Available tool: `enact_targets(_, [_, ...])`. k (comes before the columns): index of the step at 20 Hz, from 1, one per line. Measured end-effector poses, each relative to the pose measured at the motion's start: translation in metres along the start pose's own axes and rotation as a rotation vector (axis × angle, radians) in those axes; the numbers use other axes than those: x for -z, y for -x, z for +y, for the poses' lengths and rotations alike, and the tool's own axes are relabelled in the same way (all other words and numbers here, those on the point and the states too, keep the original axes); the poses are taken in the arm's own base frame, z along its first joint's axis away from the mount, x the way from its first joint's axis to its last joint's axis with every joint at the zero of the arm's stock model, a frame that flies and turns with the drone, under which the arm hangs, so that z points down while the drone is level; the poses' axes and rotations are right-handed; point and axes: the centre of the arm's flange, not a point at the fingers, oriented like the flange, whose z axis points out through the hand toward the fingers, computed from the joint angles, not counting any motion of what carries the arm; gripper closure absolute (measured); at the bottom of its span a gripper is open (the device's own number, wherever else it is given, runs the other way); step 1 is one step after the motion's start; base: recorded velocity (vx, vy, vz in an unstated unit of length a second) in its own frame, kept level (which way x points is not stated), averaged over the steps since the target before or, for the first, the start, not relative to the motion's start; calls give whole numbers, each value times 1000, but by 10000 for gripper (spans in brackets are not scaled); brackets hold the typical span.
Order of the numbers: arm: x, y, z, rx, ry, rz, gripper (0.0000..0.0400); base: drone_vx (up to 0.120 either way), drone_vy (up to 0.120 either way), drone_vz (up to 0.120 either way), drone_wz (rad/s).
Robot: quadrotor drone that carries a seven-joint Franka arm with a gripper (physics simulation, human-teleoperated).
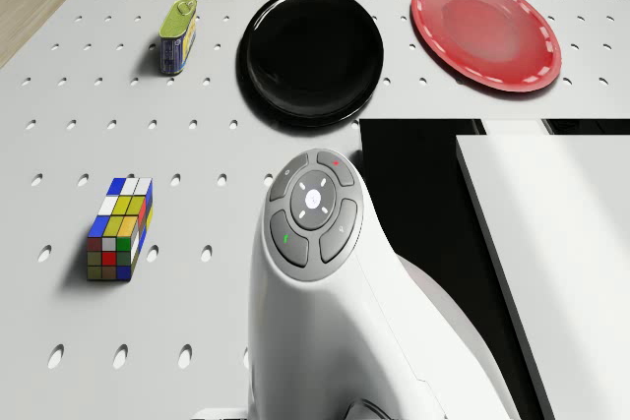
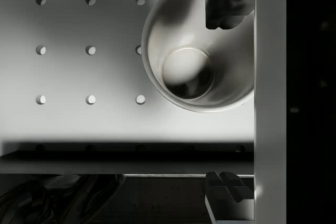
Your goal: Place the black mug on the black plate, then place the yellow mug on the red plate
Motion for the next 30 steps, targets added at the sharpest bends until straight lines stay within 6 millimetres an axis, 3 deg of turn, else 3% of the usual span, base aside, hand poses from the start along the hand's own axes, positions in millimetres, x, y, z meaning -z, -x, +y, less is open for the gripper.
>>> enact_targets(10, [-22,0,0,0,0,0,0,0,0,0,0])
enact_targets(30, [-32,-4,4,-1,0,0,0,0,0,0,0])
